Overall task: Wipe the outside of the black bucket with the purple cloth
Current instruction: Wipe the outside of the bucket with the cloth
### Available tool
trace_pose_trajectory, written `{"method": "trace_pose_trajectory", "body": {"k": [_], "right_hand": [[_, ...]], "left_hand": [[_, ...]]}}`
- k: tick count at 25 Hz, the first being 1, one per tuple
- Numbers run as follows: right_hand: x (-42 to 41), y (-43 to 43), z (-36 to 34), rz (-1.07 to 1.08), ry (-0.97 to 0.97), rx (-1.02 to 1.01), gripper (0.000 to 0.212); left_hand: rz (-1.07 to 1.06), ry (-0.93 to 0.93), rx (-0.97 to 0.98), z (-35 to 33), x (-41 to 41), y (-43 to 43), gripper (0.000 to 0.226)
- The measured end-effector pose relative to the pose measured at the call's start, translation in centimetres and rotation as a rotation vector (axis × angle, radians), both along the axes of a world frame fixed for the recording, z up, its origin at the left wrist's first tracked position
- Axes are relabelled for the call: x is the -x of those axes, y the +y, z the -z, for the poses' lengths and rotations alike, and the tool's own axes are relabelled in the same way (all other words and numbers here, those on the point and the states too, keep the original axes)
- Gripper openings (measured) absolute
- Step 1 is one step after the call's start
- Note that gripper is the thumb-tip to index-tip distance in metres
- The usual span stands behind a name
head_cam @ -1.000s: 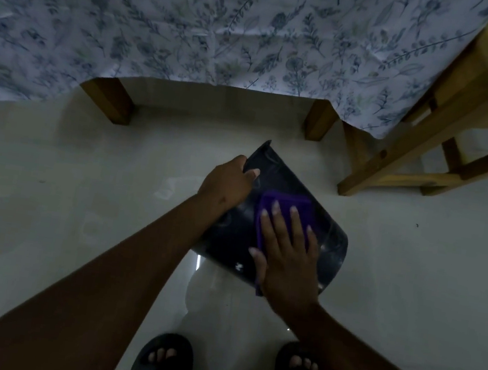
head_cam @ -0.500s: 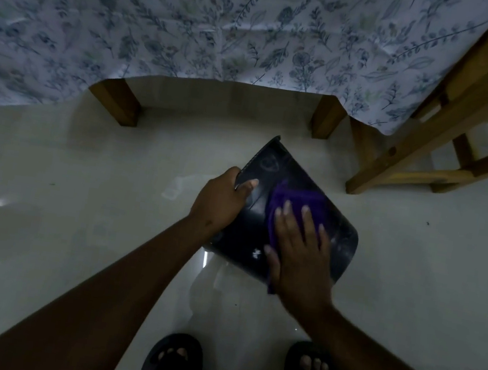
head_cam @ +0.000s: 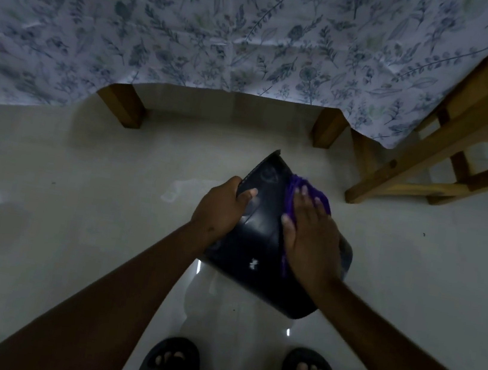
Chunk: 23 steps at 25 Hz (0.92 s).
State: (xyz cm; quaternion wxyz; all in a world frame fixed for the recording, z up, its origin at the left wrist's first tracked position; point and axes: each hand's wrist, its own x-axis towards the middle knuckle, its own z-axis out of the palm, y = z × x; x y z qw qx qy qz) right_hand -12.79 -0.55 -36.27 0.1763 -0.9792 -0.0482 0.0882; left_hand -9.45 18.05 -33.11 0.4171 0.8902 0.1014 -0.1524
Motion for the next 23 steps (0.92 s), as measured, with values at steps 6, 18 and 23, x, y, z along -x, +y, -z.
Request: {"method": "trace_pose_trajectory", "body": {"k": [6,18,23], "right_hand": [[-0.8,1.3,-0.7,-0.064,-0.052,0.021,0.063],[1.0,0.4,-0.1,-0.078,-0.084,0.038,0.060],[-4.5,-0.8,0.3,0.151,-0.026,-0.021,0.065]], "left_hand": [[0.073,0.054,0.058,-1.1,-1.4,-0.7,0.033],[-0.003,-0.006,0.005,-1.8,-1.5,-0.9,0.033],[-0.069,-0.052,0.053,-1.2,0.6,-0.2,0.030]]}}
